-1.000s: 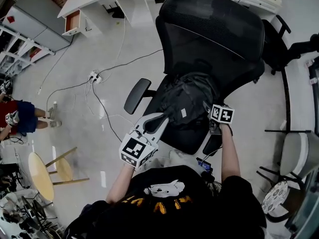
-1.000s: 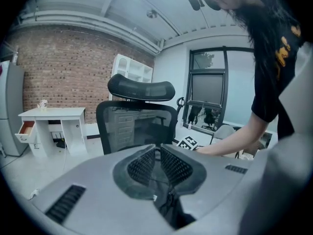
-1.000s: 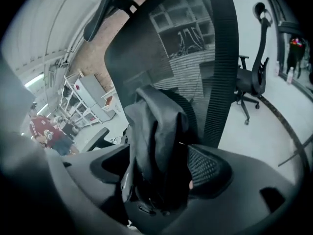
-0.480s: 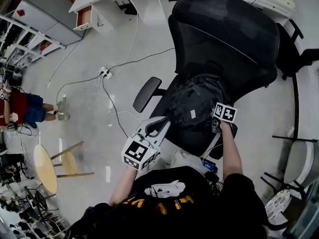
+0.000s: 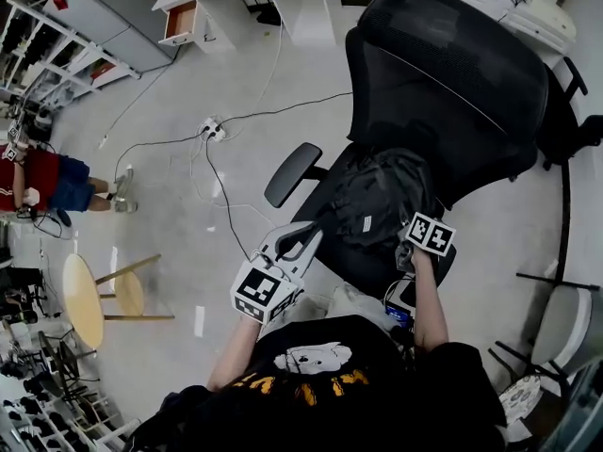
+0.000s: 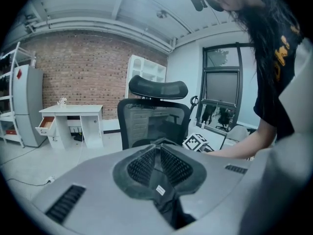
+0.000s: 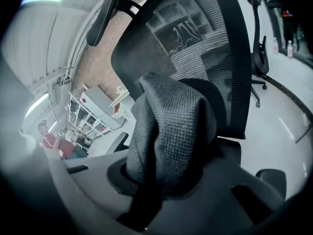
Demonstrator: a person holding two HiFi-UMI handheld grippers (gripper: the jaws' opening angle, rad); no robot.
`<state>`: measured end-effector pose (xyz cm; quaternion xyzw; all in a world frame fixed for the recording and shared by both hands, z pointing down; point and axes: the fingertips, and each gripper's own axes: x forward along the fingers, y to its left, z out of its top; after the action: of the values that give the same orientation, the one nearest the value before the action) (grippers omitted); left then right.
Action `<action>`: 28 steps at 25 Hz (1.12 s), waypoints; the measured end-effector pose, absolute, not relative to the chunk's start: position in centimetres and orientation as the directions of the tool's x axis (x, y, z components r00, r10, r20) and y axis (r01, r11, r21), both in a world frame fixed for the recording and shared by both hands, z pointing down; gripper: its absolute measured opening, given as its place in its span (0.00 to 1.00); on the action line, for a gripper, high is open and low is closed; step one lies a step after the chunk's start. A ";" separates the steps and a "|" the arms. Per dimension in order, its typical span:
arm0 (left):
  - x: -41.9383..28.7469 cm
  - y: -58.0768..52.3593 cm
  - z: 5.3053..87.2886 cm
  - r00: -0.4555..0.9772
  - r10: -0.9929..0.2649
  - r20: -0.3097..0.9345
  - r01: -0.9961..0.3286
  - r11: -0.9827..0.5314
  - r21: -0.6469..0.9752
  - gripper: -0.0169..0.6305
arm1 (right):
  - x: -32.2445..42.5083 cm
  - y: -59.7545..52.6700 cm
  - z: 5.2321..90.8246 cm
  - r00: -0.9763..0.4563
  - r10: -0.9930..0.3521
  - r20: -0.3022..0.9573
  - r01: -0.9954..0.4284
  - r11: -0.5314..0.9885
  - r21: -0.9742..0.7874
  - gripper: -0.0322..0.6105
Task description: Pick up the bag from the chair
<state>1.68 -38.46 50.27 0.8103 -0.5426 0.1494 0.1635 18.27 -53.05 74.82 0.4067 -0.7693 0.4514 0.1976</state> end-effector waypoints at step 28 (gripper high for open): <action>-5.8 -30.1 47.2 0.446 -0.840 0.309 -0.894 -0.434 0.111 0.09 | 7.9 -40.3 56.0 -0.630 -0.575 0.523 -0.772 0.389 -0.502 0.12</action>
<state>-5.80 -30.07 47.21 0.8402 -0.5160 0.1040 0.1302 7.93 -40.26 55.96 0.4092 -0.8228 0.3713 0.1330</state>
